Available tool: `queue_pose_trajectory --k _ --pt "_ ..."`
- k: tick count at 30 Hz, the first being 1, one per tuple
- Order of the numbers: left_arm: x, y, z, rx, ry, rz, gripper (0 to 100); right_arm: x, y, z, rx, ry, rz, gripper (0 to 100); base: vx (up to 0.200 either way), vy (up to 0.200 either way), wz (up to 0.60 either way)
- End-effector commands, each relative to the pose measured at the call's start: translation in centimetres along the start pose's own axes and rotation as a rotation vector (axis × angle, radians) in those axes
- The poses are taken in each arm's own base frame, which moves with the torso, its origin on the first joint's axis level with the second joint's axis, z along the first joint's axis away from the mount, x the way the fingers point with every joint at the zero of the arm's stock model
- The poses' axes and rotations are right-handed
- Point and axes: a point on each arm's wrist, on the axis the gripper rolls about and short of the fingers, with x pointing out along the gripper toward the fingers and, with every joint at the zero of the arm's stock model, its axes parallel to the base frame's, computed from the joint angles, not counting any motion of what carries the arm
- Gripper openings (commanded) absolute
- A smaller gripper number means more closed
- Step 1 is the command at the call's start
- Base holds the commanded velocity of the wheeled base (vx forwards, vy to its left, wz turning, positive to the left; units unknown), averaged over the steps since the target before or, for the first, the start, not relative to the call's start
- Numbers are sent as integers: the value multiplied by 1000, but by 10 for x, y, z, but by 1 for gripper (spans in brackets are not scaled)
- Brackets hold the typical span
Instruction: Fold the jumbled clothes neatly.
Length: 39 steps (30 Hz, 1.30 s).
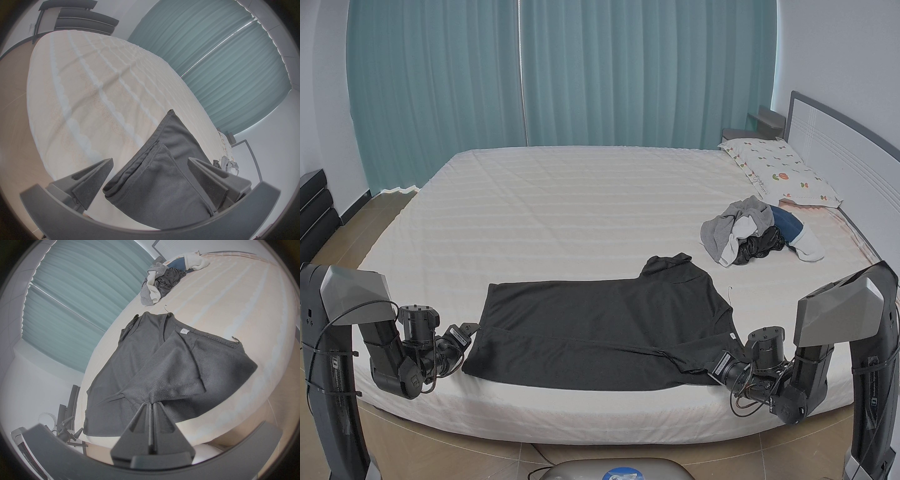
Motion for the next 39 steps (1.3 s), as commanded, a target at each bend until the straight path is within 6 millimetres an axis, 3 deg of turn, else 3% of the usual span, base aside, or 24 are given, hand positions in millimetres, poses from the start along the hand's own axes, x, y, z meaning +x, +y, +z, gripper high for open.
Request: queue_pose_trajectory --k 1,12,13,22,29,31,39 --pt "0 0 0 -2 0 0 100 -13 7 4 1 -13 28 0 0 0 0" --pt "0 0 0 -3 -1 1 100 -21 4 -3 -11 19 22 0 0 0 0" --pt "0 0 0 -3 -1 1 100 -22 4 -4 -11 20 21 100 0 0 0" --pt "0 0 0 -3 -1 1 100 -27 -6 -8 -74 40 -12 100 0 0 0" --pt "0 0 0 -3 -1 1 100 -25 -12 24 -54 -80 6 100 0 0 0" --pt "0 0 0 -3 -1 1 100 -15 -18 34 -41 -112 -4 100 0 0 0" --pt "1 0 0 -2 1 1 100 18 -30 43 -56 -133 -3 100 0 0 0"
